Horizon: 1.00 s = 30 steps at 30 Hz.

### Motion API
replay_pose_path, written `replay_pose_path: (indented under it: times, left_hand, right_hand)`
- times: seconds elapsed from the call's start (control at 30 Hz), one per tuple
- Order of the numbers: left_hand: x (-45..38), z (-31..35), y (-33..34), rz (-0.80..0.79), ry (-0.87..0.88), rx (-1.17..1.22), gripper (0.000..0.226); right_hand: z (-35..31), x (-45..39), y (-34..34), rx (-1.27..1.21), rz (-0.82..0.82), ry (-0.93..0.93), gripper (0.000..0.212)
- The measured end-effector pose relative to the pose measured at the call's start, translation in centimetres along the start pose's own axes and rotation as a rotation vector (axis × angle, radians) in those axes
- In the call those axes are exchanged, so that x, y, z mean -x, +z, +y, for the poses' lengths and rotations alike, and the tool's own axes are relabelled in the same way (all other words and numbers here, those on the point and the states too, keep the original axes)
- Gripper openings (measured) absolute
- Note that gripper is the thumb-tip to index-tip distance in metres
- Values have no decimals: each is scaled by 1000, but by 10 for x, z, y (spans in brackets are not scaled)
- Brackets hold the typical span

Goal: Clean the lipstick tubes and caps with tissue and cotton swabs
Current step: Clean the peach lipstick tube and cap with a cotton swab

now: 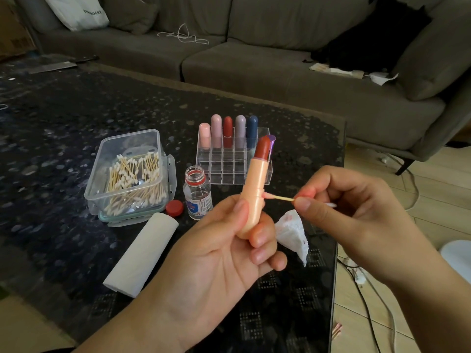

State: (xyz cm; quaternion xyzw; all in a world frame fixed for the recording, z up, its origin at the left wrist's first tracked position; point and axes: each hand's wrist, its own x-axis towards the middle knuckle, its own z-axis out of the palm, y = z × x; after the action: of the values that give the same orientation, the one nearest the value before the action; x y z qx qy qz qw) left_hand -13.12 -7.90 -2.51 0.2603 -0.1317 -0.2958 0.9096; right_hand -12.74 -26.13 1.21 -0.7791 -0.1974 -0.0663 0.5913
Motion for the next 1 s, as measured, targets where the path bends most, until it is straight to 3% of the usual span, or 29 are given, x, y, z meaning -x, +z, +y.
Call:
replay_pose_path:
  times: [0.13, 0.3, 0.43, 0.53, 0.77, 1.0]
  left_hand:
    - [-4, -3, -3, 4, 7, -30, 28]
    - [-1, -5, 6, 132, -6, -61, 32]
    - [-1, -2, 1, 32, -58, 16, 32]
    - [-1, -3, 1, -2, -63, 21, 25]
    - [1, -3, 3, 35, -15, -18, 6]
    - [-3, -7, -4, 17, 6, -62, 31]
  right_hand:
    - [1, 1, 4, -11, 8, -13, 16]
    - [-1, 0, 7, -12, -6, -27, 18]
    - [0, -1, 3, -10, 20, -30, 16]
    - [-1, 1, 6, -15, -39, -32, 16]
    - [0, 0, 3, -6, 9, -34, 15]
    - [1, 0, 3, -7, 18, -31, 13]
